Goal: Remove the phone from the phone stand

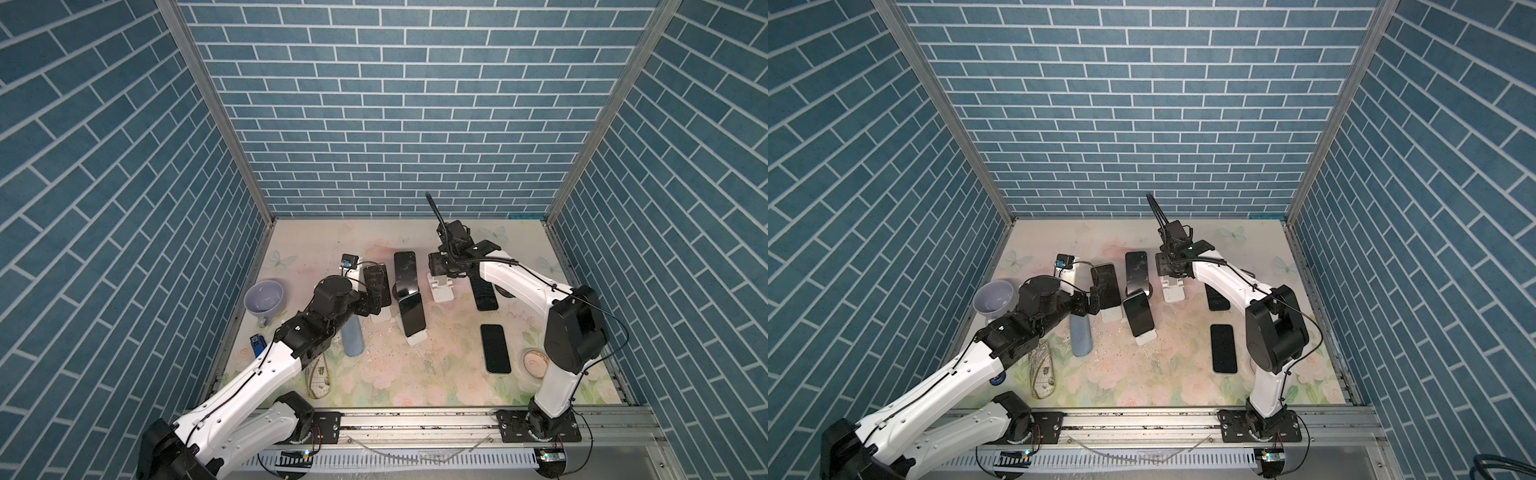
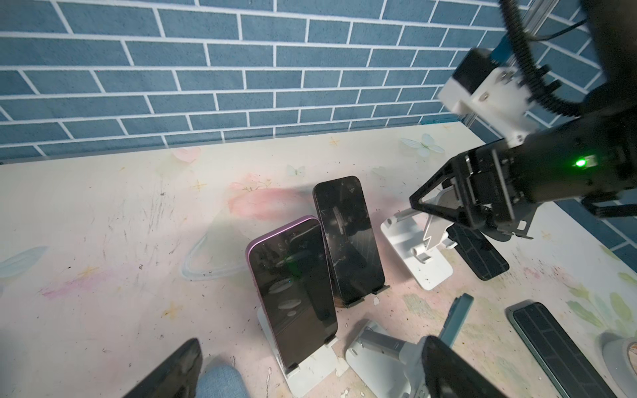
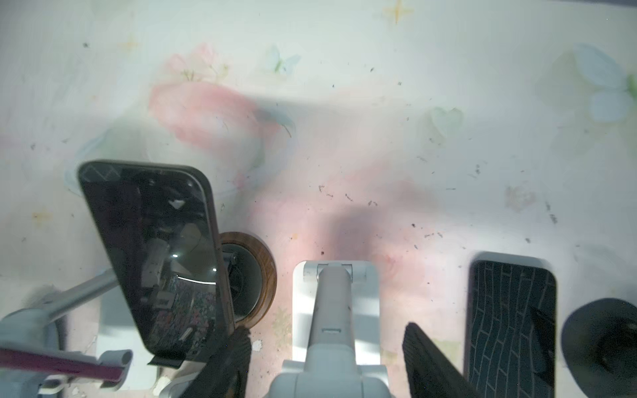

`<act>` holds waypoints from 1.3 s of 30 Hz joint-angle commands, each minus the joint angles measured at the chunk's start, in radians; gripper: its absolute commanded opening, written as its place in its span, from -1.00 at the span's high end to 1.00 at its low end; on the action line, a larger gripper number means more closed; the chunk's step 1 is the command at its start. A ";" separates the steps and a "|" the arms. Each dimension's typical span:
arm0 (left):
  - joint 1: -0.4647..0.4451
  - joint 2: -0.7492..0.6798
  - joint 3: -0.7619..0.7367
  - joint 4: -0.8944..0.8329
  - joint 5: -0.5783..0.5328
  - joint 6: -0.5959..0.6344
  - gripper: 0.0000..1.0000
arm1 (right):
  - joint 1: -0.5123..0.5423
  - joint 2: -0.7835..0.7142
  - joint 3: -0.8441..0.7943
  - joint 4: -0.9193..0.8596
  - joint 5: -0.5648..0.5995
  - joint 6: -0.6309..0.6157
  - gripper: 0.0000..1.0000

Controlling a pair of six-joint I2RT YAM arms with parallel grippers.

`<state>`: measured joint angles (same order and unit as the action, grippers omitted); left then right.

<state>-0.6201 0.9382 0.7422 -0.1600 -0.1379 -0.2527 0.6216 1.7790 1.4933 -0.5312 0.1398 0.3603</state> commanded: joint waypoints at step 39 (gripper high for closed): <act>-0.003 -0.016 0.002 0.029 0.006 0.025 -0.99 | -0.435 -0.587 -0.566 -0.210 0.205 0.215 -0.05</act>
<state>-0.6205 0.9222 0.7403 -0.1436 -0.1368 -0.2367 0.2039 1.2118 0.9699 -0.7914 0.3378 0.5282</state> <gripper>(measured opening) 0.996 0.666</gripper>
